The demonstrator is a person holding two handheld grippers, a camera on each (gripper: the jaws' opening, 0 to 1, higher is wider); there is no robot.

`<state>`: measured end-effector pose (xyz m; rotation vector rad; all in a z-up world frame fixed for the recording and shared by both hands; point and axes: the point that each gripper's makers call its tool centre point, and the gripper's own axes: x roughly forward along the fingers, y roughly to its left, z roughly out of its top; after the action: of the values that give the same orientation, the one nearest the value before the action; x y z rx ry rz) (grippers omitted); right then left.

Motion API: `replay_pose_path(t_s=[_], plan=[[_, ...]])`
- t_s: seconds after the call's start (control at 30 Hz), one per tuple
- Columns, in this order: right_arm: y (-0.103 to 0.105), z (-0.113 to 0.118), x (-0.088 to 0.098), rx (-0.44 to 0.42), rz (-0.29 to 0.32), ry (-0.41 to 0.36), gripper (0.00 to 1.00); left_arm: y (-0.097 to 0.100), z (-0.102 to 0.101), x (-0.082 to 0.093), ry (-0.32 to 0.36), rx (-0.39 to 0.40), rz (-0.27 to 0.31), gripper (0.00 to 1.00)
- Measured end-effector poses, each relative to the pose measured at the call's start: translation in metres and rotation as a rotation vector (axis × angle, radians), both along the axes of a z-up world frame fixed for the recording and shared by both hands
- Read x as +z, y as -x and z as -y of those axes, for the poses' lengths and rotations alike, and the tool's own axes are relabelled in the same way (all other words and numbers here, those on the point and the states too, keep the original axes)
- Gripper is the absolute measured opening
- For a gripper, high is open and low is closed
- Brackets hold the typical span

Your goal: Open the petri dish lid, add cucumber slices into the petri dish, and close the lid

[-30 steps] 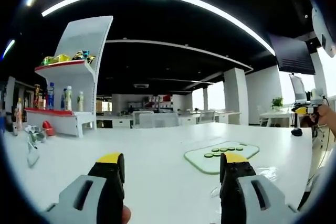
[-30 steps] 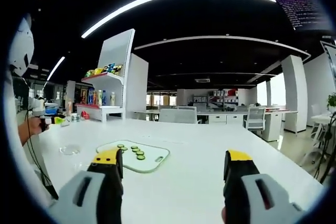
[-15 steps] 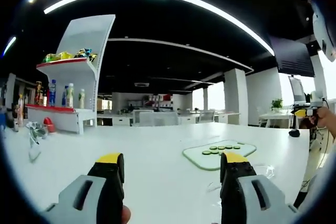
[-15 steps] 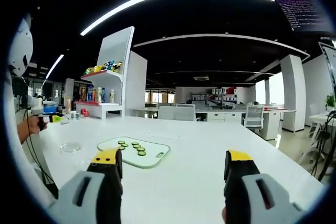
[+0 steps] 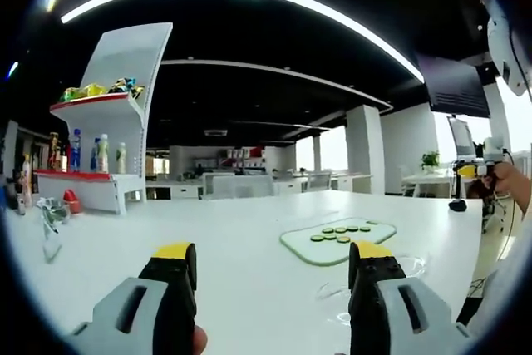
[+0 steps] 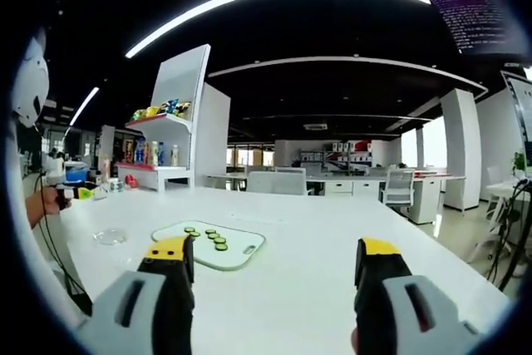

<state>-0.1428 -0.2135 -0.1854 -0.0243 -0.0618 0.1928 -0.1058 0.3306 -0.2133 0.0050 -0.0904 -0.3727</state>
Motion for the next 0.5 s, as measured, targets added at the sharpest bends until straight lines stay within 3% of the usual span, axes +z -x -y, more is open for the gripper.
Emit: replay_pose_path(t_s=[0.5], plan=[[-0.01, 0.003, 0.01, 0.011, -0.023, 0.019, 0.79, 0.001, 0.014, 0.0, -0.049, -0.074, 0.0, 0.75]])
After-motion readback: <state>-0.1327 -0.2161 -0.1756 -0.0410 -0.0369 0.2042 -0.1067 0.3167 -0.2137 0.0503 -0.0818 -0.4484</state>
